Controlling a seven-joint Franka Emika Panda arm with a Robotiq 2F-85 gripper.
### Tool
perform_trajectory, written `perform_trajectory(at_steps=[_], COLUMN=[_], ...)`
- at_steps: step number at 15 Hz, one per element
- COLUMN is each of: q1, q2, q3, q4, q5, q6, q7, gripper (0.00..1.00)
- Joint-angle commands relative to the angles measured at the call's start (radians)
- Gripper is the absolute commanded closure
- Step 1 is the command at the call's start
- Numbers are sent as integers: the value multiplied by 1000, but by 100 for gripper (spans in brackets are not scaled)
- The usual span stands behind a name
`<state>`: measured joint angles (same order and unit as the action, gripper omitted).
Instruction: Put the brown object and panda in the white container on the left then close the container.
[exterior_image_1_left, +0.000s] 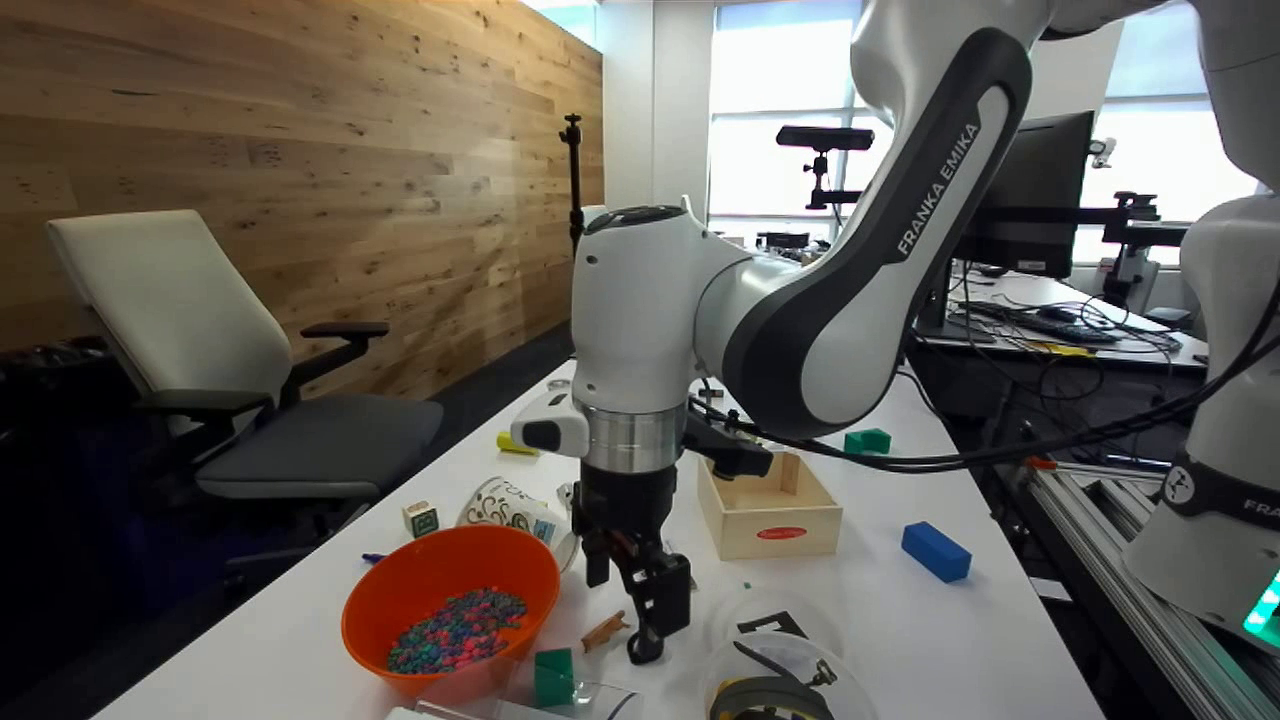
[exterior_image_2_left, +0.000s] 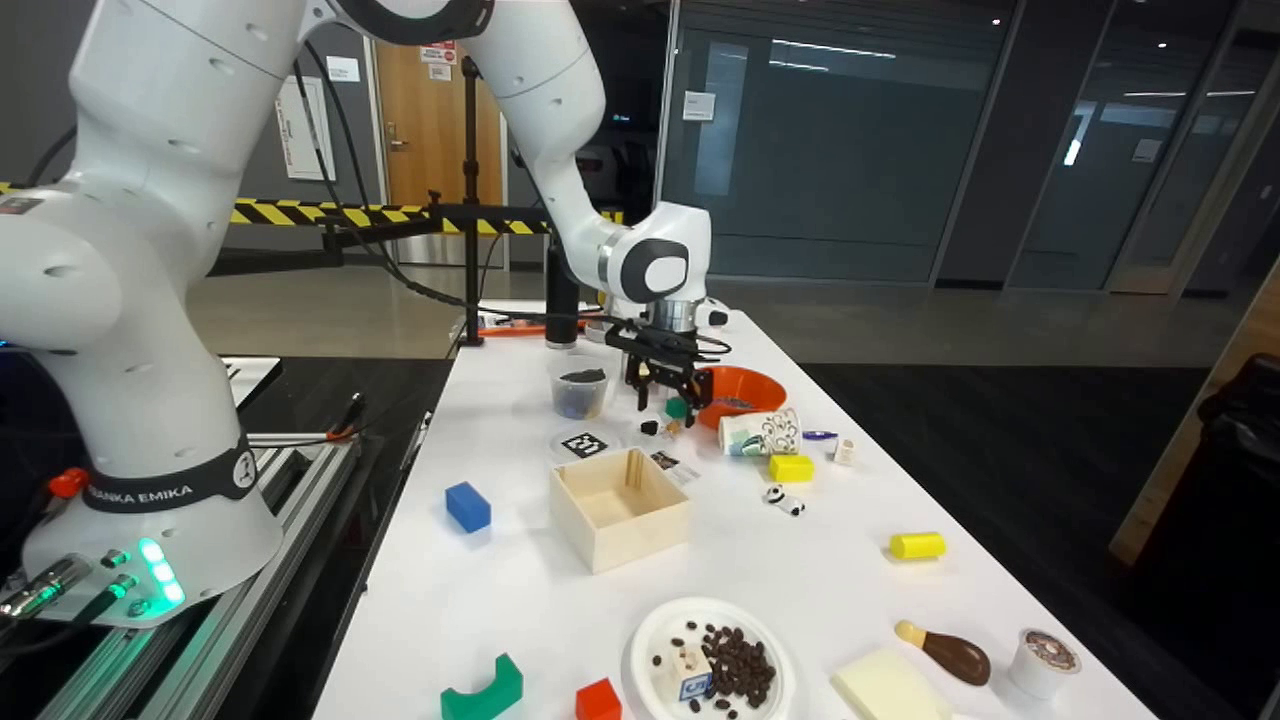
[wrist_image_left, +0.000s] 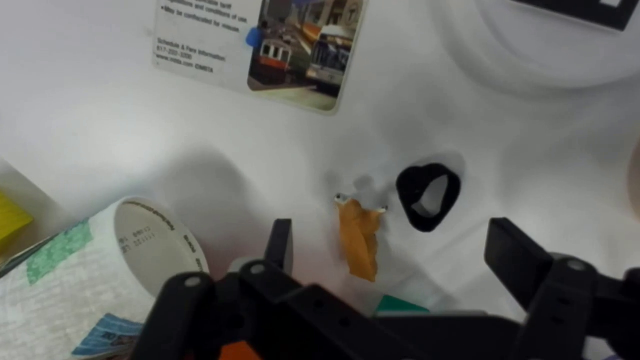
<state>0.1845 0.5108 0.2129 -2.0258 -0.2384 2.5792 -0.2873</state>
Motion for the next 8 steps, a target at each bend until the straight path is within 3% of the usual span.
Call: perform_trajectory(at_steps=[1, 4, 6, 7, 8], q1=[-23, -24, -26, -30, -32], q2=[7, 7, 9, 11, 13], q3=[21, 24, 27, 30, 32], q4=[-1, -1, 0, 2, 3], q5=[38, 38, 39, 41, 42], q6=[37, 52, 57, 57, 59], q7=[-41, -41, -43, -46, -47], gripper=[32, 50, 47, 55, 50])
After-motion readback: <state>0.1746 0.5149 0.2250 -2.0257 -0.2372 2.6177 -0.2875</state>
